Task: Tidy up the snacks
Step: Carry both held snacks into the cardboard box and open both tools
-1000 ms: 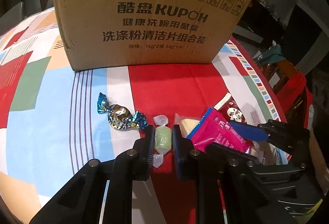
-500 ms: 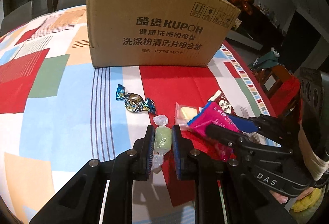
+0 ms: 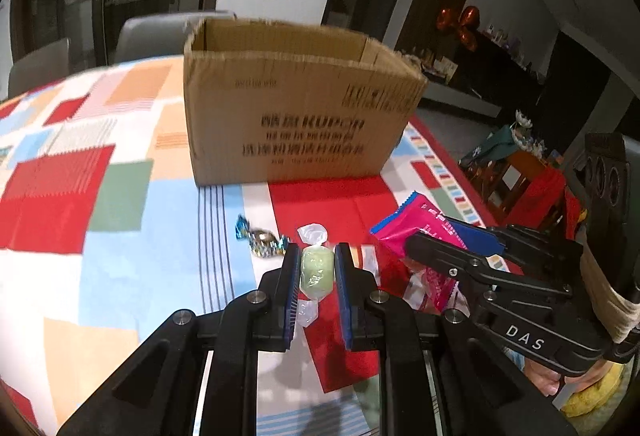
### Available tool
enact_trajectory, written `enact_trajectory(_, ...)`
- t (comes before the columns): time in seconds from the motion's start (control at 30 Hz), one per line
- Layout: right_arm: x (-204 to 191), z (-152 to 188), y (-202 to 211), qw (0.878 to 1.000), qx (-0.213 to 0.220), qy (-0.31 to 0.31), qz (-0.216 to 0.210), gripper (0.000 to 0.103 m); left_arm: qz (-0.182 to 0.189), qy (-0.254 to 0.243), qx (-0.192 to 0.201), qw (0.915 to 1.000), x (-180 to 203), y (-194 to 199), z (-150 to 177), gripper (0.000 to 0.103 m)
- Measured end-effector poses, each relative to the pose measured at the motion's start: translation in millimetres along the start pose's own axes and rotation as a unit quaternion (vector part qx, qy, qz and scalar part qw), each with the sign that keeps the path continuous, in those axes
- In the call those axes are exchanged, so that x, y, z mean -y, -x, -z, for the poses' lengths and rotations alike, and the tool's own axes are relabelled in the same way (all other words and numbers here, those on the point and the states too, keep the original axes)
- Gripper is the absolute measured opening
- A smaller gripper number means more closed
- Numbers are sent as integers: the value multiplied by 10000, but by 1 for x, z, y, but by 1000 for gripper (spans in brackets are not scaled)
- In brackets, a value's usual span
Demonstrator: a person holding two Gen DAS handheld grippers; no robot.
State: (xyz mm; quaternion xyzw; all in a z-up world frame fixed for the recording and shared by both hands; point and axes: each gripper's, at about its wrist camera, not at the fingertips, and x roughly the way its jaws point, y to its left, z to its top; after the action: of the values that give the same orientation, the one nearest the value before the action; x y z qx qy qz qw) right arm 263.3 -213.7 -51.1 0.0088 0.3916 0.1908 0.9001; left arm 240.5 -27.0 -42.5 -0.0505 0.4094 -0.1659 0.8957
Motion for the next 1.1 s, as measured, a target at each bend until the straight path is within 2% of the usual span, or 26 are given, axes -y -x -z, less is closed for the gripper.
enact_trajectory(0.53,-8,-67,44,9954,954,37,51,32,-291,-305,827,9957,4,44,-63,18)
enact_trajectory(0.83,-8,-103,53,9918,1280,40,10,32,-347,-425,1137,9920,5,55,-101,18)
enact_trajectory(1.1,-2,-133,40,9914,1310,41,7,32,-467,-524,1195,9903,0,44,-129,18)
